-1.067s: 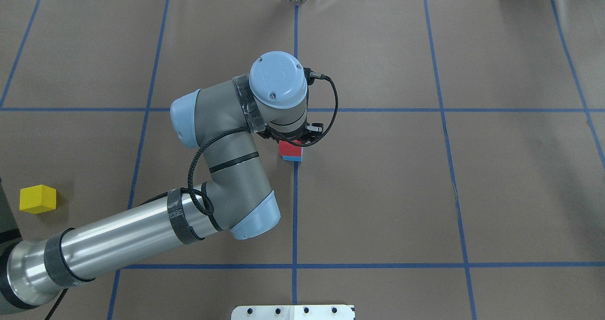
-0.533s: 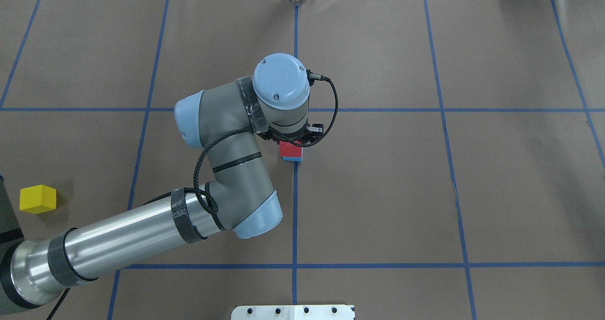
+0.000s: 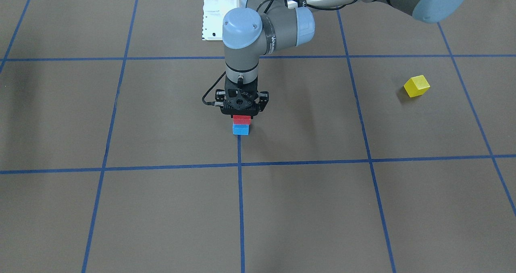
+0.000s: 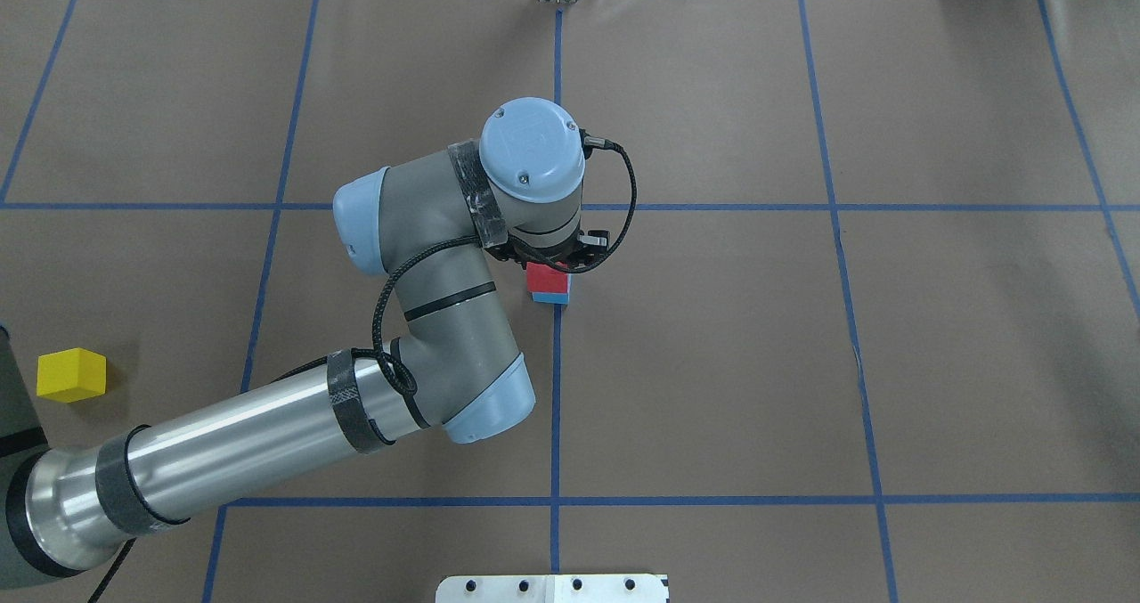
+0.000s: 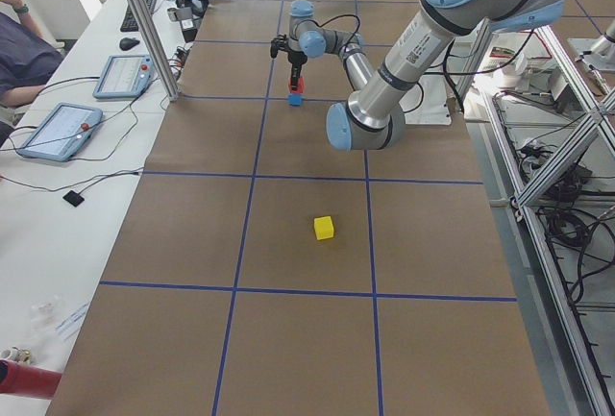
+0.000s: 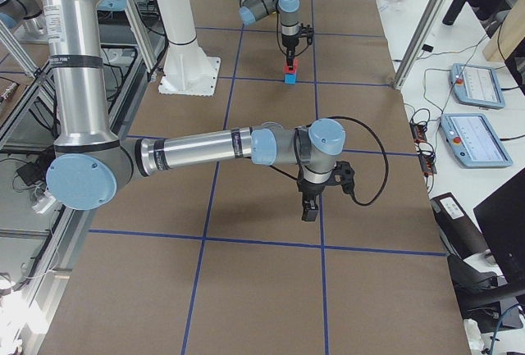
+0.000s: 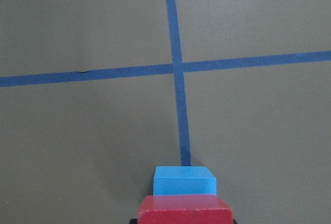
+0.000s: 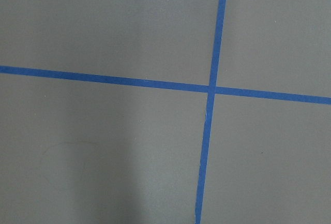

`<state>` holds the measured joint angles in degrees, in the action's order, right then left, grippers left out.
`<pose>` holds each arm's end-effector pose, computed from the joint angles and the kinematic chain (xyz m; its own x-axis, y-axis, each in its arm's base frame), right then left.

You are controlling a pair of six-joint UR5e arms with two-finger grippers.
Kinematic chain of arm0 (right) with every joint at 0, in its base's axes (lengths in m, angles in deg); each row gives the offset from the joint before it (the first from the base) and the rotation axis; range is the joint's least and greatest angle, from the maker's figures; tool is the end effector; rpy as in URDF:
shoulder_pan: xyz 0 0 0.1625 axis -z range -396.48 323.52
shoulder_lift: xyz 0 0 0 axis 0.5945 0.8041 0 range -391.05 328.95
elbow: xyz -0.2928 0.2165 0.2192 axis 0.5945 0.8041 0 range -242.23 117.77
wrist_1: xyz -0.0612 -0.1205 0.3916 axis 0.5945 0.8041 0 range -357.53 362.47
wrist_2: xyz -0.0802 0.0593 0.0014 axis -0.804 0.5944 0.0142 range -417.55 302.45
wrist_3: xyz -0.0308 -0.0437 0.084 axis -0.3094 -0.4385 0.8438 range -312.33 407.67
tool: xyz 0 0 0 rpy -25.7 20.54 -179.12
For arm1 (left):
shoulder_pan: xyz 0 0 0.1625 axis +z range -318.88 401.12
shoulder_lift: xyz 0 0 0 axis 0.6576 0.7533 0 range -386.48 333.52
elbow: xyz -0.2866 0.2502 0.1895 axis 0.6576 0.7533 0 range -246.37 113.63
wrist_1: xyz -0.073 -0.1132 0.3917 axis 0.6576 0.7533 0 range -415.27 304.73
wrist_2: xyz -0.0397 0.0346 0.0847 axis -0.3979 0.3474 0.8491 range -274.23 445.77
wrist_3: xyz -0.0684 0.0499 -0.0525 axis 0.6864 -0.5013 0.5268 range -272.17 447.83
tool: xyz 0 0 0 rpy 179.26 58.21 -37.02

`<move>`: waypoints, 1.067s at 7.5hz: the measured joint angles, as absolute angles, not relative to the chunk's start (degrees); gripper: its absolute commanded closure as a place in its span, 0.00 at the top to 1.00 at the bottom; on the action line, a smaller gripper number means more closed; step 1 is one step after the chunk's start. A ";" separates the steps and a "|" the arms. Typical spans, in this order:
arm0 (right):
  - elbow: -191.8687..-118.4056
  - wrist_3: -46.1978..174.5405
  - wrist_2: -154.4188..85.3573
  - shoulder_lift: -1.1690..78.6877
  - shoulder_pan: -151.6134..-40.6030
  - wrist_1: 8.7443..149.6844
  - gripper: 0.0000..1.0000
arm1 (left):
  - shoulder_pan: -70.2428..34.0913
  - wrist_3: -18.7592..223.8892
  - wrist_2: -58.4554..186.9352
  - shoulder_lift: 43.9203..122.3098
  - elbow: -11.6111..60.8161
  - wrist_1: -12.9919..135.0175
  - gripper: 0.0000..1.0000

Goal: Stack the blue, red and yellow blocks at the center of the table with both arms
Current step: 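Lower the red cube onto the blue cube and open the left gripper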

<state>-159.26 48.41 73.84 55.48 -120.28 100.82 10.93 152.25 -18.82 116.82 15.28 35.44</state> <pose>0.0116 -0.5182 0.5862 0.7445 -0.0928 0.6611 0.0982 0.9947 0.0290 0.5999 -0.4742 0.1356 0.6879 0.0833 -0.7210 0.0376 0.9880 0.1501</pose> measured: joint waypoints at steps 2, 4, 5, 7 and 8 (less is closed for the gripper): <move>-159.26 48.38 73.84 55.51 -120.41 100.82 0.99 | 10.89 152.33 -18.78 116.93 14.26 36.97 0.39; -159.26 48.32 73.84 55.52 -120.47 100.82 0.99 | 10.84 152.54 -18.79 116.95 14.03 37.33 1.00; -159.26 48.30 73.84 55.52 -120.49 100.80 0.99 | 10.86 152.63 -18.78 116.96 14.04 37.27 1.00; -159.28 48.29 73.86 55.52 -120.62 100.78 0.99 | 10.94 152.69 -18.81 116.93 14.13 37.08 1.00; -159.32 48.27 73.90 55.53 -120.78 100.75 0.99 | 10.92 152.68 -18.89 116.94 14.61 36.80 1.00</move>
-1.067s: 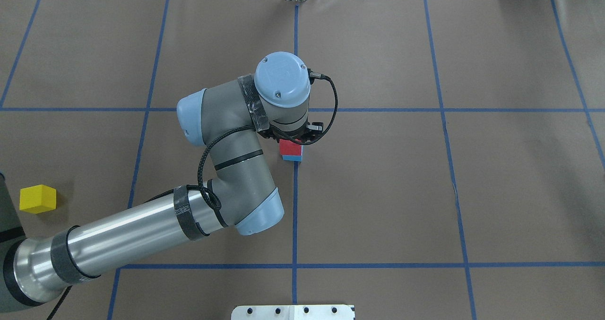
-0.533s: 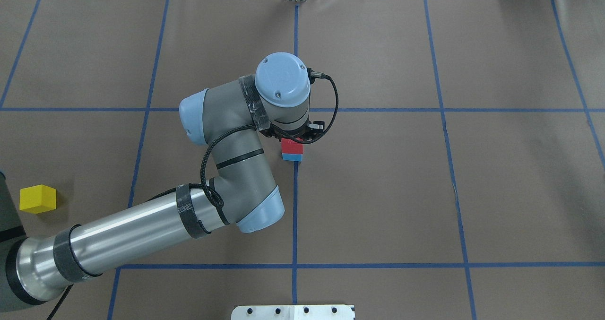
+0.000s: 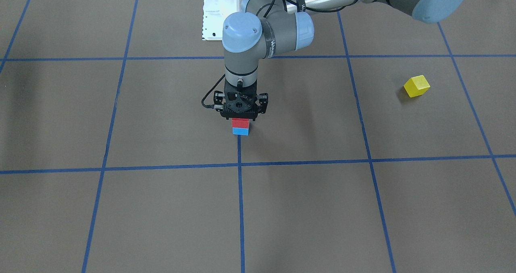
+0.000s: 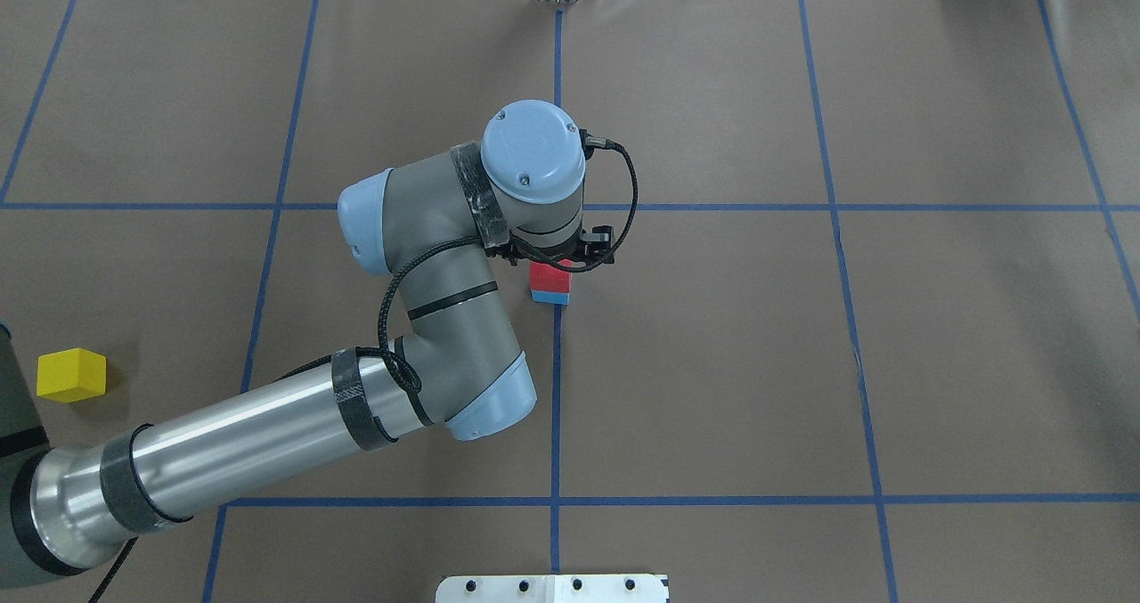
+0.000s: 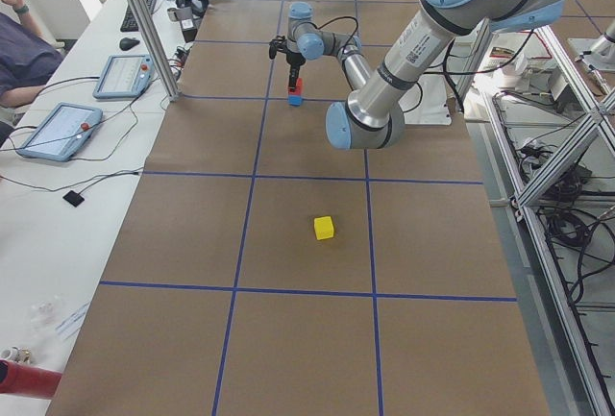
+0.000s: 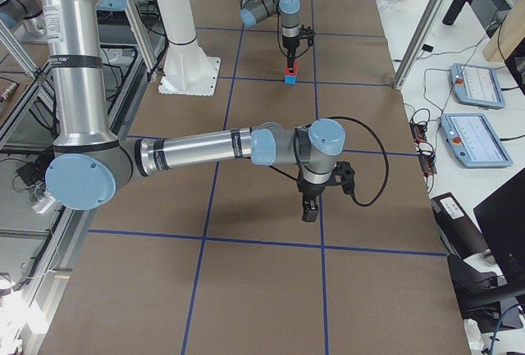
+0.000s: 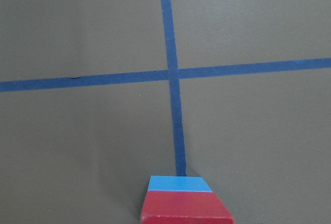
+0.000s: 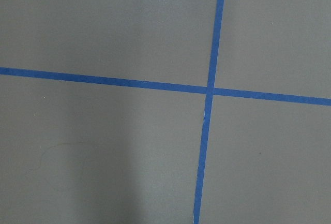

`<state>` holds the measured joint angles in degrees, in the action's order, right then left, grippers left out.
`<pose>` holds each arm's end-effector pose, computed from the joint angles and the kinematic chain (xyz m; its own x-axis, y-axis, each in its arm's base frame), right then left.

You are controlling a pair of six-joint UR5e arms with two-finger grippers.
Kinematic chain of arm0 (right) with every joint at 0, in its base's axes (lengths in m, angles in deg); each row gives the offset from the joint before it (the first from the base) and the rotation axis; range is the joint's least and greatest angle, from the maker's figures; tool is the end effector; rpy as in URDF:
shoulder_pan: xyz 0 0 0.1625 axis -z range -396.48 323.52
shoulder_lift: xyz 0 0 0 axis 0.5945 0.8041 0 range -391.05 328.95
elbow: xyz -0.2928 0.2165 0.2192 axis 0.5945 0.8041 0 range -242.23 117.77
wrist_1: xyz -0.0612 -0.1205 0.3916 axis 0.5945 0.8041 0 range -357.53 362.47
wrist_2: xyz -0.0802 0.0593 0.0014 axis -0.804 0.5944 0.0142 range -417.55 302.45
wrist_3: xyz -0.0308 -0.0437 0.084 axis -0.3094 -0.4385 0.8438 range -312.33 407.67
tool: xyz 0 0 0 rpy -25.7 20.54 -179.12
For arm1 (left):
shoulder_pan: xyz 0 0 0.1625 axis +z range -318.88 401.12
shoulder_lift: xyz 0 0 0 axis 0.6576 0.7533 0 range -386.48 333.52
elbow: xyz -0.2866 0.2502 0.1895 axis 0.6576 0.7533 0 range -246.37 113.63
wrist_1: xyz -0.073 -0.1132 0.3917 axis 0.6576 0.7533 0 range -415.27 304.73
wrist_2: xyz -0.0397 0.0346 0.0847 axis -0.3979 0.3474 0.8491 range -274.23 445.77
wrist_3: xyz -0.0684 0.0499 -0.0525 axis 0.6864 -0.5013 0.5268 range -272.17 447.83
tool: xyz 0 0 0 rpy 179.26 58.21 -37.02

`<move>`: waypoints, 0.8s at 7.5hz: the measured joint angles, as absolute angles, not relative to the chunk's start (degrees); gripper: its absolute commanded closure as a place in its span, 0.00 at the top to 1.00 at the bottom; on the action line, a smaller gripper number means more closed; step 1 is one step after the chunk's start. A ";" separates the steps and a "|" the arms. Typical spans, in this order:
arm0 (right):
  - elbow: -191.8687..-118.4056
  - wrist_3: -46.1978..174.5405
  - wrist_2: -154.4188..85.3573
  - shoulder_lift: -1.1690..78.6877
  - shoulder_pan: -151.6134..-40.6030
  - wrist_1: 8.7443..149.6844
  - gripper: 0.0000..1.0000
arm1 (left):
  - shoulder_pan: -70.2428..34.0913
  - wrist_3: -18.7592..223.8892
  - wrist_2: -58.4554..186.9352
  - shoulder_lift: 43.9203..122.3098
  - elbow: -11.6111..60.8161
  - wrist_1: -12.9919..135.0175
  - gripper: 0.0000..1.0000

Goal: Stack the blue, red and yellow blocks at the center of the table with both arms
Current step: 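Lower the red cube onto the blue cube and open the left gripper, then move the left gripper back toward the yellow cube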

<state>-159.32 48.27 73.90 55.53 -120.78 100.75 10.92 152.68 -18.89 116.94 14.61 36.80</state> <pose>0.0160 -0.5178 0.5859 0.7443 -0.0896 0.6618 0.0913 0.9953 0.0320 0.6025 -0.4758 0.1355 0.6784 0.0810 -0.7302 0.0440 0.9876 0.1504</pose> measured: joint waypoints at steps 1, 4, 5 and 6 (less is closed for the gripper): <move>-159.33 48.17 73.94 55.52 -120.99 100.74 0.99 | 10.37 152.55 -19.43 116.93 16.09 35.83 1.00; -159.40 47.45 74.41 55.51 -121.75 100.75 0.99 | 3.69 145.01 -25.40 115.14 28.80 21.98 1.00; -159.49 47.37 74.55 55.48 -121.92 100.74 0.99 | 1.54 141.07 -26.24 111.20 34.67 17.67 1.00; -159.58 47.34 74.74 55.45 -122.02 100.73 0.99 | -0.73 137.07 -26.67 103.76 41.74 15.64 1.00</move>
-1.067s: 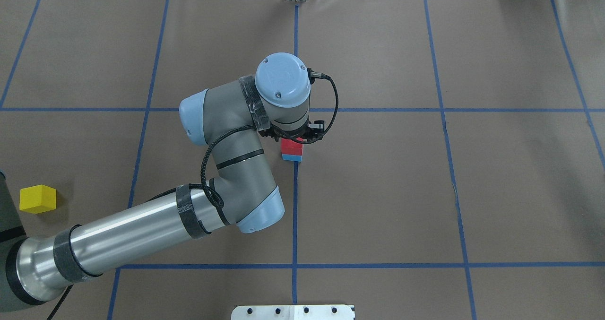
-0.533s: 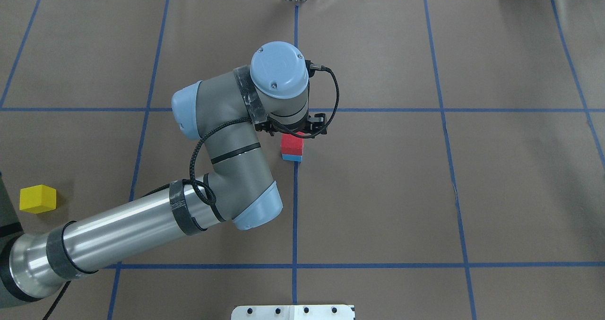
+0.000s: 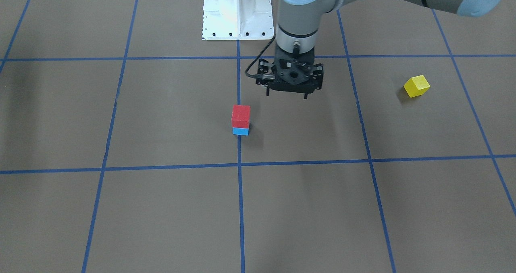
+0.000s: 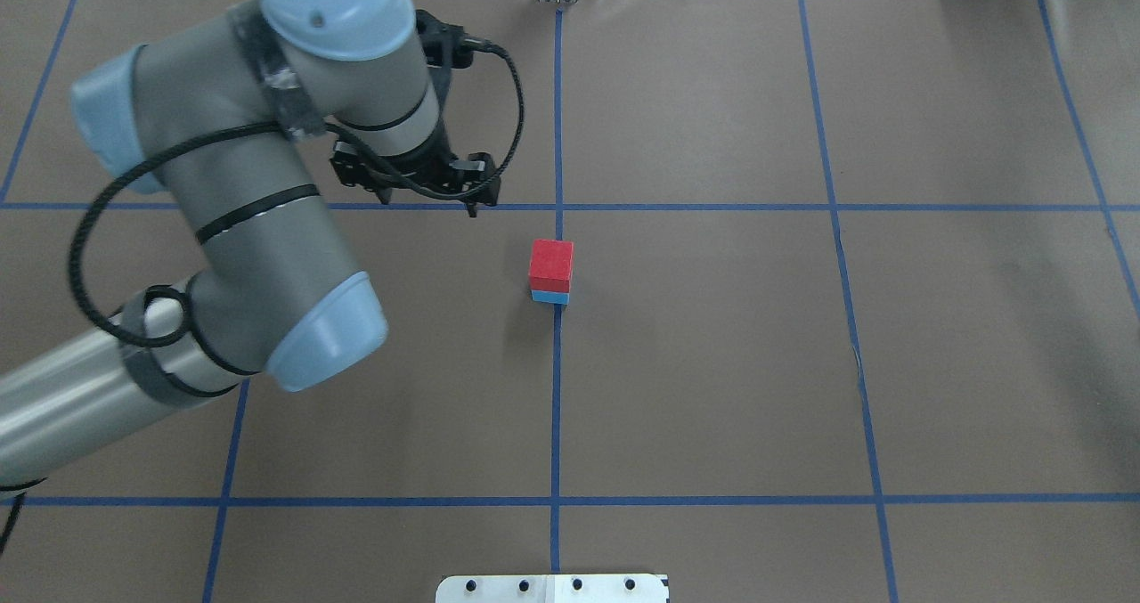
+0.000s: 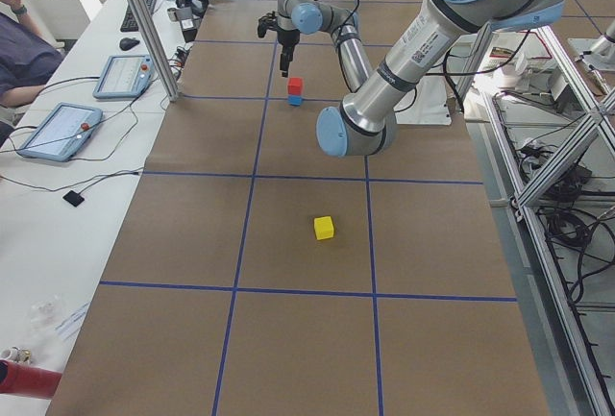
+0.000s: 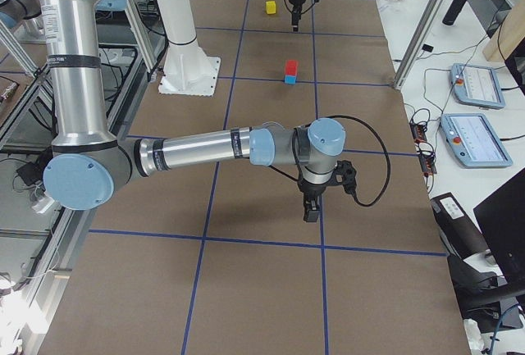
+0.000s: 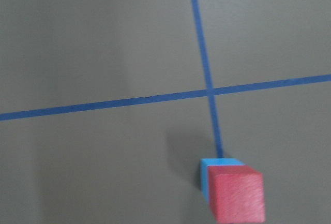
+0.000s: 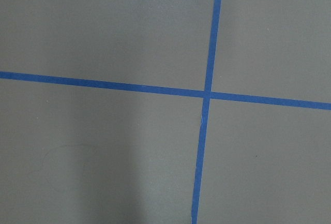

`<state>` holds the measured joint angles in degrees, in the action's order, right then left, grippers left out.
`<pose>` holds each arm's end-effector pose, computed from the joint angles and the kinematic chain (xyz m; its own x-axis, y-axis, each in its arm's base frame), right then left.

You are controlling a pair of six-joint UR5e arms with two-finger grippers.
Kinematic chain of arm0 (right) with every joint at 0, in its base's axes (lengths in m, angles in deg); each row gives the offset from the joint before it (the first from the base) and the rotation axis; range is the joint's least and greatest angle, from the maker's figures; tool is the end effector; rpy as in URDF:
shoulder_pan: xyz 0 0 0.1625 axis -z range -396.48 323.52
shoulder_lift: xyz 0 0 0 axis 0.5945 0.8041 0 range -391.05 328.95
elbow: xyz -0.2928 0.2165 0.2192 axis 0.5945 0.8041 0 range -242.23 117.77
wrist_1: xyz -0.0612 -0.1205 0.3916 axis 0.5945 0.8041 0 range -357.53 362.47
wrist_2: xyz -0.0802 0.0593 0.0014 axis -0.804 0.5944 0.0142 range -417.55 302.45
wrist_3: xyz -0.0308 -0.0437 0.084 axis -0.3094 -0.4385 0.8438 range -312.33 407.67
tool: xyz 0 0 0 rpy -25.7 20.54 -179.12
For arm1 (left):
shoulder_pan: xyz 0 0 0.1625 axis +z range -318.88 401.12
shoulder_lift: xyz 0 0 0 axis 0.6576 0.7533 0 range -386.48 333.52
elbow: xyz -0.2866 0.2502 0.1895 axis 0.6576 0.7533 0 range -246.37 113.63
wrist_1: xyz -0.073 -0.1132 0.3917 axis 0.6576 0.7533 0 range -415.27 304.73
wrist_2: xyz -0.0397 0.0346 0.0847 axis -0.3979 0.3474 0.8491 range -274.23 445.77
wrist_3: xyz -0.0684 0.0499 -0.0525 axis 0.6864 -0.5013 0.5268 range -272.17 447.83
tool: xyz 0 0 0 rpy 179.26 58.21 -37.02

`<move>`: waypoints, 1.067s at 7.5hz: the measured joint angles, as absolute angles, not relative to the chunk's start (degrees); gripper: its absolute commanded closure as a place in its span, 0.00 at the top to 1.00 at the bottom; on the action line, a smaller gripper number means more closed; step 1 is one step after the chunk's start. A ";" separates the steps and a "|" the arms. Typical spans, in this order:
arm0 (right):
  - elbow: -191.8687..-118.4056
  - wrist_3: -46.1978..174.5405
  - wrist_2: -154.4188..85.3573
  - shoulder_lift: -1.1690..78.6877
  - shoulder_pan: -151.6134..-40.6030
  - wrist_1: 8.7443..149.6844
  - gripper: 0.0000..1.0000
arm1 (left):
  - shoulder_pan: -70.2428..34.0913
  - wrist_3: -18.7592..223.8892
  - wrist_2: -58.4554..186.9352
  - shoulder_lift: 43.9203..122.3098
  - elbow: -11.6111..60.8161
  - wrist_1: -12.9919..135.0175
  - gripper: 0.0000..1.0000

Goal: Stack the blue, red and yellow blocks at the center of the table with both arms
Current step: 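Move the left gripper back toward the yellow cube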

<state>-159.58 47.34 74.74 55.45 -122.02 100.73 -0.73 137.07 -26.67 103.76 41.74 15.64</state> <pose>0.0261 -0.5178 0.5820 0.7347 -0.0935 0.6719 0.0818 0.9954 0.0491 0.3951 -0.4819 0.1613 0.7221 0.1635 -0.6722 -0.0458 0.9808 0.1894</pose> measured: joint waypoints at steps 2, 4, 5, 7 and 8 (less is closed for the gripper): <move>-159.66 47.37 75.39 55.42 -122.07 100.73 0.99 | -4.93 131.26 -27.00 84.28 55.14 16.32 1.00; -160.03 47.48 75.66 55.31 -122.08 100.73 0.99 | -6.90 132.45 -27.12 64.35 60.55 29.77 1.00; -160.45 47.59 75.68 55.32 -122.08 100.73 0.99 | -7.22 135.90 -27.15 56.76 59.62 39.17 1.00; -161.31 47.86 75.69 55.46 -122.08 100.73 0.99 | -7.35 144.55 -27.16 49.07 53.50 54.95 1.00; -161.57 47.90 75.69 55.49 -122.08 100.73 0.99 | -7.31 149.22 -27.17 48.04 51.26 58.39 1.00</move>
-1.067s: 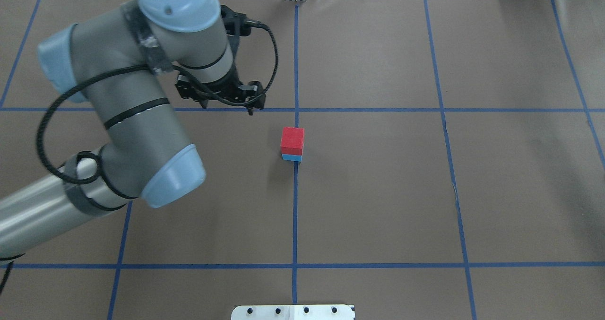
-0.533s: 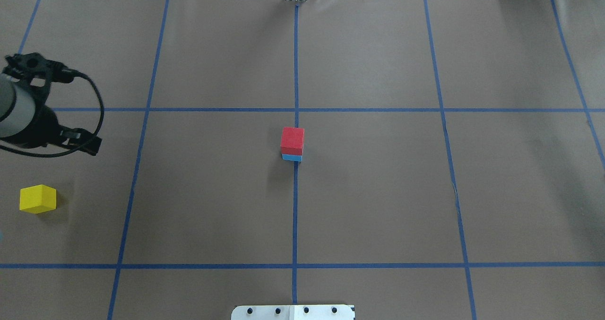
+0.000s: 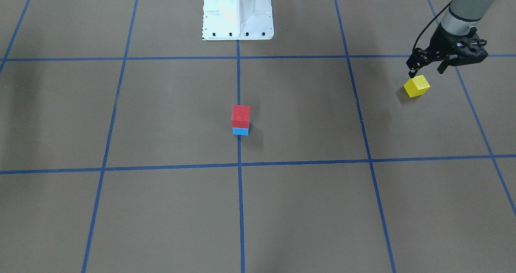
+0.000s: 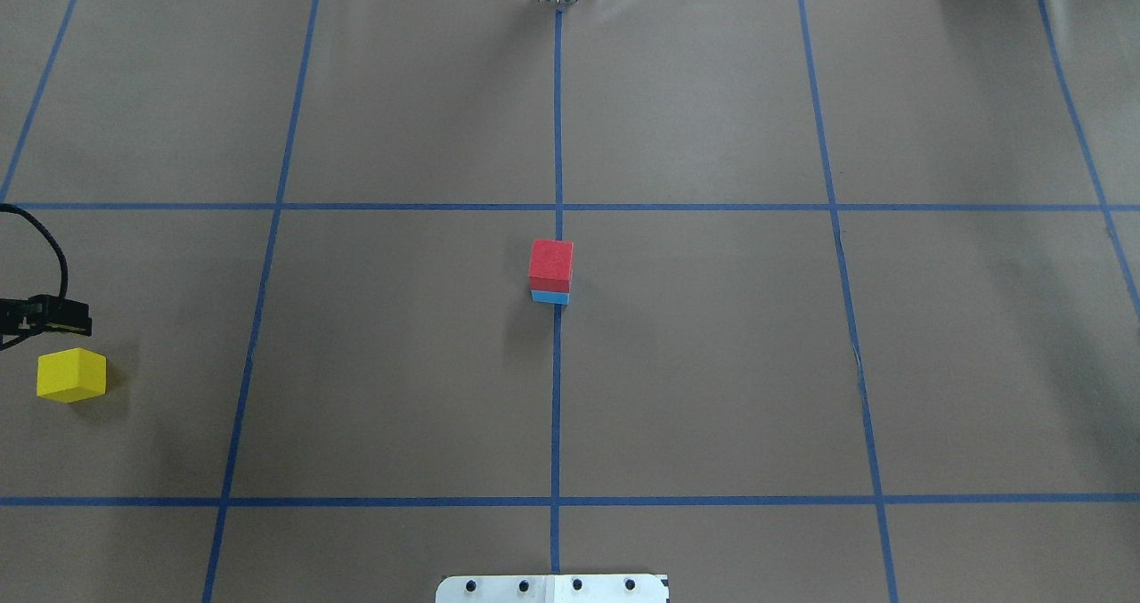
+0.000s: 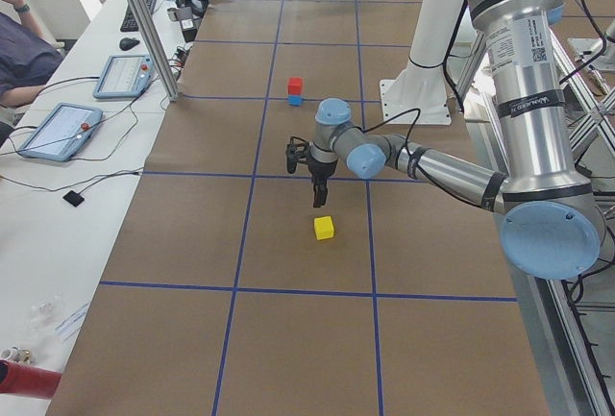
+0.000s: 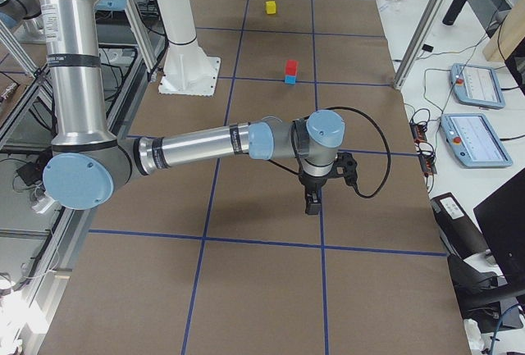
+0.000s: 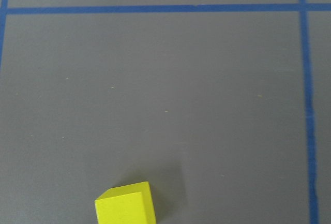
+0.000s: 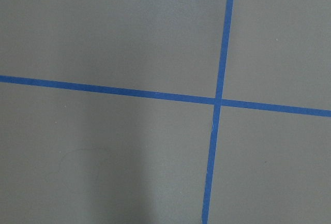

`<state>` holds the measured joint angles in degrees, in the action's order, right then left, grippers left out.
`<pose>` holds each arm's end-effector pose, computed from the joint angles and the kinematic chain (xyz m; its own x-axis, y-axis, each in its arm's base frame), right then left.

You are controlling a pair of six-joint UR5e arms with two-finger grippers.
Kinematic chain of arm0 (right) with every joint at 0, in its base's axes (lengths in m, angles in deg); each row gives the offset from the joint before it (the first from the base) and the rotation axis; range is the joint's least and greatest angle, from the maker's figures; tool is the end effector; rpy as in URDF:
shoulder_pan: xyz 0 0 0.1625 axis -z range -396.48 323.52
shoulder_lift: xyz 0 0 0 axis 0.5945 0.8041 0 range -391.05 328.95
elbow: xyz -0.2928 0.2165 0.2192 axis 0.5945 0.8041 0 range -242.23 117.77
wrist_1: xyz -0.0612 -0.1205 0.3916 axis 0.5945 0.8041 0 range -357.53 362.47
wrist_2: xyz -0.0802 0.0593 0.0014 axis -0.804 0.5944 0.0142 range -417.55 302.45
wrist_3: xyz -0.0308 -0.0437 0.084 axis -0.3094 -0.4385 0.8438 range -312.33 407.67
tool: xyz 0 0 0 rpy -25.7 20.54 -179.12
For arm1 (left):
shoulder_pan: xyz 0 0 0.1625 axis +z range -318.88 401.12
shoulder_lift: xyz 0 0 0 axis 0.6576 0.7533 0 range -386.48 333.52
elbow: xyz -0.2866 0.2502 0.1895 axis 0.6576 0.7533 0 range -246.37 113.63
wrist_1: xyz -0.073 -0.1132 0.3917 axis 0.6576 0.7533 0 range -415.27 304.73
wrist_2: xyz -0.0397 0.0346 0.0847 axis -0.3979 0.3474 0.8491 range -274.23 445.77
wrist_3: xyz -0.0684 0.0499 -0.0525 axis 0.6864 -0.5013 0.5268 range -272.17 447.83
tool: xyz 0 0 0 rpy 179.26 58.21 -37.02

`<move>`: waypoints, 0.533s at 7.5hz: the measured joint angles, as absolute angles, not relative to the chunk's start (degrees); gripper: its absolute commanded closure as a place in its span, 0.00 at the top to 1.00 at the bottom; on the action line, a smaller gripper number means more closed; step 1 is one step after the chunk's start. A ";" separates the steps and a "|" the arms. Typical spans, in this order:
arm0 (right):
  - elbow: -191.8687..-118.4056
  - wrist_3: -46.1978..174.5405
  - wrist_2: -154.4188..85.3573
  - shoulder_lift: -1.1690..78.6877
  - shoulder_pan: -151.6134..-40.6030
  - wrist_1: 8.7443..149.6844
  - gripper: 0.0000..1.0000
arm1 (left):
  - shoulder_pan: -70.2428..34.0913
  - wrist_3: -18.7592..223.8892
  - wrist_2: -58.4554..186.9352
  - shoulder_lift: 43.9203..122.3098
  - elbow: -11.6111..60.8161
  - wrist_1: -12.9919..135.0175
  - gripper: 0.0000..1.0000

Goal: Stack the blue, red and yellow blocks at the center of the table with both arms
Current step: 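Move the left gripper back toward the yellow cube, then lower the left gripper onto the yellow cube and close on it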

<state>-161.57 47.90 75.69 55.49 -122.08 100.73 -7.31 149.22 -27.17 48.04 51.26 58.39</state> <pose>0.0255 -0.5168 0.5643 0.7225 -0.1059 0.6832 0.0734 0.9944 0.0765 0.1977 -0.3653 0.5057 0.7300 -0.1583 -0.6649 0.2143 0.9768 0.0027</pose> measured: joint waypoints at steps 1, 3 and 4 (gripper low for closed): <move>-161.76 47.92 75.65 55.52 -122.08 100.73 0.99 | -7.24 153.79 -27.15 47.68 50.09 59.81 1.00; -161.86 47.88 75.54 55.55 -122.08 100.73 0.99 | -6.98 158.09 -26.96 47.59 48.24 60.66 1.00; -161.89 47.87 75.52 55.58 -122.08 100.73 0.99 | -6.80 158.51 -26.90 47.61 47.39 61.10 1.00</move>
<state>-161.89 47.87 75.52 55.58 -122.08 100.73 -6.80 158.51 -26.90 47.61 47.39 61.10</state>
